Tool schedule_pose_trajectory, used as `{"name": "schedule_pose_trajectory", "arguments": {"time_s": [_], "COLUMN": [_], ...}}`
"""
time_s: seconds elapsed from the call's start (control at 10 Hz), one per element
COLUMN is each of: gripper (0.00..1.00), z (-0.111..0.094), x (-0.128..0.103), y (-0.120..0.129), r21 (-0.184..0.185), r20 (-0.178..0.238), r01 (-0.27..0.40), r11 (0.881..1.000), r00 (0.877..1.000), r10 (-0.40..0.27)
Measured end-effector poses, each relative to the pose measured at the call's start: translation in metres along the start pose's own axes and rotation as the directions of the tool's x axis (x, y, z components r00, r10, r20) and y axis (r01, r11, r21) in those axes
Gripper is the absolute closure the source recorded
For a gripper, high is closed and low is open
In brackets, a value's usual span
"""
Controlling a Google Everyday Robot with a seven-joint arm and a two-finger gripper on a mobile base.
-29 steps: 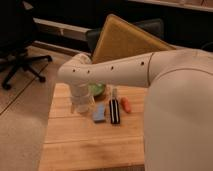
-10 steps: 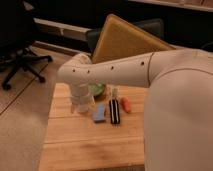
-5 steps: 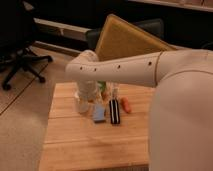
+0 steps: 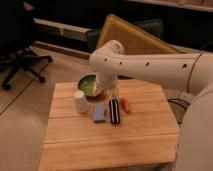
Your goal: Knock the bottle over
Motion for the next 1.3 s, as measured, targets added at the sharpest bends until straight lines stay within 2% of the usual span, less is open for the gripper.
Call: {"name": "schedule_pose_trajectory", "arguments": {"time_s": [0.3,0.4,0.5,0.6,0.7,0.8,1.0,1.3], "gripper": [0.35,0.35,0.35,0.35,0.35,0.35,0.35,0.35], "z": [0.002,0.012,0.021,0.027,0.038,0.044,0.06,0.088], "x": [0.0,0.001,0.001,-0.001,-0.007,-0.012,-0.028,-0.043], "y": [-0.005,-0.017,-0.041,-0.056,-0.088,-0.102,-0.12,-0.12], "r21": [0.006,0.021,0.059,0.082,0.127,0.149,0.159,0.131], "r20": [-0.003,-0.022,-0.035,-0.039,-0.044,-0.045,-0.046,-0.088], "r01": [-0.006,-0.046,-0.093,-0.119,-0.168,-0.183,-0.204,-0.182], "r11": [1.0,0.999,0.994,0.989,0.978,0.972,0.966,0.975], "r00": [1.0,0.999,0.995,0.992,0.984,0.98,0.976,0.977], "r10": [0.006,0.047,0.095,0.122,0.175,0.192,0.214,0.194]}}
